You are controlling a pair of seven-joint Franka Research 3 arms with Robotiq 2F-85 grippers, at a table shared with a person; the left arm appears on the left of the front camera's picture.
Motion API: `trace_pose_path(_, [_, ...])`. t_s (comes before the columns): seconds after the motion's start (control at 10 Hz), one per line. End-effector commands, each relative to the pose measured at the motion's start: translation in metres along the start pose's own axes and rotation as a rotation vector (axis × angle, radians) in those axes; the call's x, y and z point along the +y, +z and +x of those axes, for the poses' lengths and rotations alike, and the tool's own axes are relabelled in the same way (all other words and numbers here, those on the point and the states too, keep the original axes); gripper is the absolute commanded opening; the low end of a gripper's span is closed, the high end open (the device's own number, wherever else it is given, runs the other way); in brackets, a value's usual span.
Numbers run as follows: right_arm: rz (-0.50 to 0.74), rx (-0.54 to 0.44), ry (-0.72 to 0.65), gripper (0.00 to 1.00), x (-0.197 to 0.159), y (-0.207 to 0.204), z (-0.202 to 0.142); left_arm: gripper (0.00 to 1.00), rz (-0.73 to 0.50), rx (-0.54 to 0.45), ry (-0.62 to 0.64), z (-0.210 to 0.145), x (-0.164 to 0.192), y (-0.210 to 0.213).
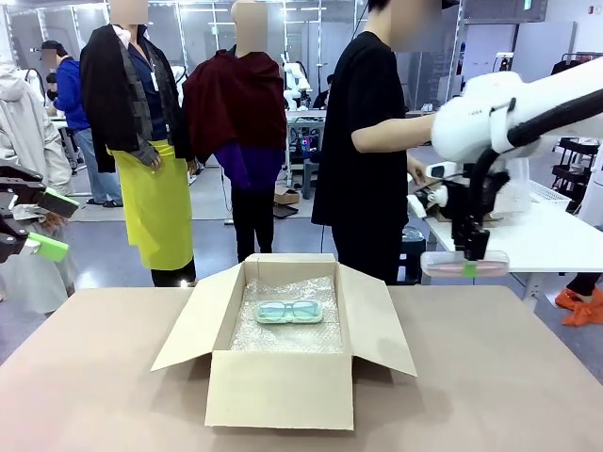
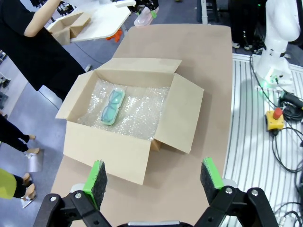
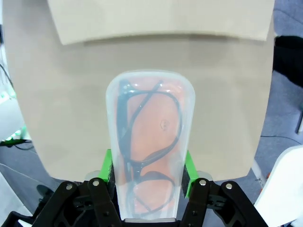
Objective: Pack the glasses set securely to prepare it for shipping.
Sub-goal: Put the Glasses case from the right side of the table into the Package Box.
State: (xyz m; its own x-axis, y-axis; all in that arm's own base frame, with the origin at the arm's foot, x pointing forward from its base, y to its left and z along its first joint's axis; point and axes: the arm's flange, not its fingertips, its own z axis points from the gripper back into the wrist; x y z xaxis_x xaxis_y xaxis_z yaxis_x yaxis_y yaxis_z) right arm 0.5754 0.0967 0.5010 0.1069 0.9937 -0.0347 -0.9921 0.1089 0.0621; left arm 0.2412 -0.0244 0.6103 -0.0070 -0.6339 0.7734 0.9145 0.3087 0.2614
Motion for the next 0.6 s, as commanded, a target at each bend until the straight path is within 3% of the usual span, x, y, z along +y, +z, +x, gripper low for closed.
trace_pose_path(0.0, [-0.053, 0.022, -0.046, 0.34, 0.017, 0.030, 0.064, 1.00, -0.005, -0.019, -0.017, 0.001, 0.002, 0.001])
trace_pose_path(0.5, [-0.014, 0.019, 0.034, 0.34, 0.034, 0.024, 0.208, 1.00, -0.005, -0.019, -0.017, 0.001, 0.002, 0.001])
